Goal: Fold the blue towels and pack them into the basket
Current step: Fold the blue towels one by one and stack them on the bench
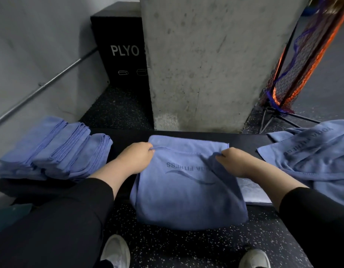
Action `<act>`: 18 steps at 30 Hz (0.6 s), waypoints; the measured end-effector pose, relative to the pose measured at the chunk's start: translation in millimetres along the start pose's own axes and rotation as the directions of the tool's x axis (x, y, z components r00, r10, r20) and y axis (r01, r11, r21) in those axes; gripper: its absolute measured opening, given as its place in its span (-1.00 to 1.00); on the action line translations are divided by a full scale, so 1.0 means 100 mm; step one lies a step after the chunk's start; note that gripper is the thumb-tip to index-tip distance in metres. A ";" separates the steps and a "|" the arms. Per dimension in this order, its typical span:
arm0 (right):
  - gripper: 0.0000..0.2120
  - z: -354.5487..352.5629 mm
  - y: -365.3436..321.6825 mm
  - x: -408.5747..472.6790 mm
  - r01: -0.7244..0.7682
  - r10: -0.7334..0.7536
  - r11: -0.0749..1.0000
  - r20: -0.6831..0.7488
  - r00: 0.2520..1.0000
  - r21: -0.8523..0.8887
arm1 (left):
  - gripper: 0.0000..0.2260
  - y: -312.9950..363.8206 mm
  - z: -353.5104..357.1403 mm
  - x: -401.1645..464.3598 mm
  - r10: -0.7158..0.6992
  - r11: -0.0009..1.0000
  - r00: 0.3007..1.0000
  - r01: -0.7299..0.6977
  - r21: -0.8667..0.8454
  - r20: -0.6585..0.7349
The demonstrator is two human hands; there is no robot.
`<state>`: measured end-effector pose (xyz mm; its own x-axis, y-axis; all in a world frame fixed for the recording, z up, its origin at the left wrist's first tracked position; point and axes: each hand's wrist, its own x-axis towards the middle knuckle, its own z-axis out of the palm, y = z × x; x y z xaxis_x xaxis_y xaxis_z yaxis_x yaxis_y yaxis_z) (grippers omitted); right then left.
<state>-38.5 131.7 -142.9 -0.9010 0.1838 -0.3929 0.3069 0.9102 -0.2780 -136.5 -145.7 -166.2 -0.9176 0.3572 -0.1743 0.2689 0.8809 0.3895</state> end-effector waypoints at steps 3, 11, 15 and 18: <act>-0.64 0.06 0.02 -0.18 0.053 -0.053 0.999 -0.015 0.998 -0.009 | -0.71 -0.04 -0.04 -0.17 0.012 1.000 0.999 -0.012 -0.003 0.043; -0.67 0.02 0.16 -0.10 0.084 0.013 0.943 -0.287 0.958 0.323 | -0.72 -0.02 -0.23 -0.09 -0.039 0.910 0.988 -0.028 -0.413 -0.152; -0.66 0.08 0.24 0.15 0.005 0.054 0.976 -0.260 0.964 0.219 | -0.71 -0.08 -0.07 0.09 -0.015 0.985 0.998 0.004 -0.173 -0.059; -0.69 0.04 0.24 0.31 -0.040 0.092 0.981 -0.277 0.956 0.189 | -0.70 -0.12 0.01 0.27 -0.012 0.997 0.995 0.004 -0.081 -0.096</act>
<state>-57.7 157.7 -164.7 -0.9183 0.3626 -0.1588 0.3951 0.8156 -0.4226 -164.0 -146.9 -176.2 -0.9447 0.3150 -0.0916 0.2402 0.8544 0.4608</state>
